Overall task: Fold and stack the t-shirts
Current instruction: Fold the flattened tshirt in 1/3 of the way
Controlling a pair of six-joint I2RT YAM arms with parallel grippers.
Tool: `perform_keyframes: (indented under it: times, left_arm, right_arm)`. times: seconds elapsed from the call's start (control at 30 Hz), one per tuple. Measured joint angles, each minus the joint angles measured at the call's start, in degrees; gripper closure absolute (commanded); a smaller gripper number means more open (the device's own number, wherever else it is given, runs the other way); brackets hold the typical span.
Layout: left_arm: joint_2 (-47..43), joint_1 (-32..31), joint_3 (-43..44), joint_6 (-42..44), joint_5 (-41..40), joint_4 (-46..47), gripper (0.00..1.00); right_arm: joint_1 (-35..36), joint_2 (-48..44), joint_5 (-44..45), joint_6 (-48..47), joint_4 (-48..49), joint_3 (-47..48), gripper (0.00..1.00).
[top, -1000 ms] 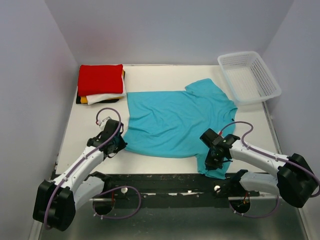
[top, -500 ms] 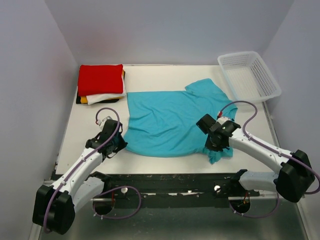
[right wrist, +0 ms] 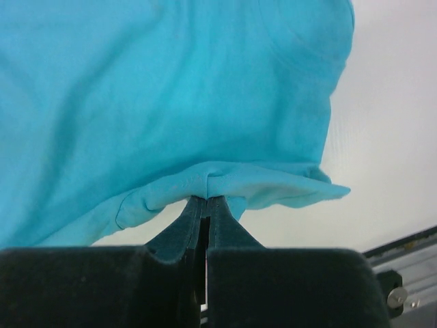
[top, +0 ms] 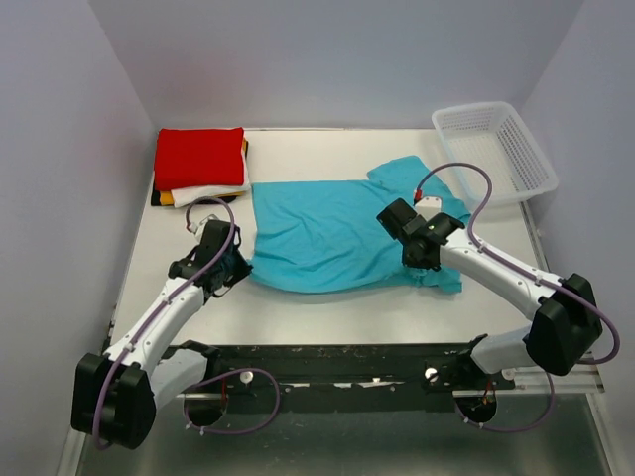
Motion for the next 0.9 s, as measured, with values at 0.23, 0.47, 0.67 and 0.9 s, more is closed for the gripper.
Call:
perform_keyframes:
  times: [0.23,0.47,0.67,0.9]
  left_arm:
    - [7.58,3.17,4.33,-0.85,1.7,1.29,1.0]
    - [15.5,5.86,9.09,-1.7,2.29,2.45,0.94]
    - [24.61,7.34,14.99,-0.98,3.72,3.5,0.03]
    - [23.91,7.69,18.21,0.46,5.49,3.34,0.01]
  right_arm:
    - [-6.8,3.32,-2.45,-11.85,10.05,2.4,0.99]
    - [-12.66,13.03,-8.17,-25.31,18.47,9.88,0.94]
    - [-15.89,28.46,-11.08,-35.08,23.12,21.44,0.47]
    - [-18.01,36.22,-9.33,-34.95,23.65,29.81,0.0]
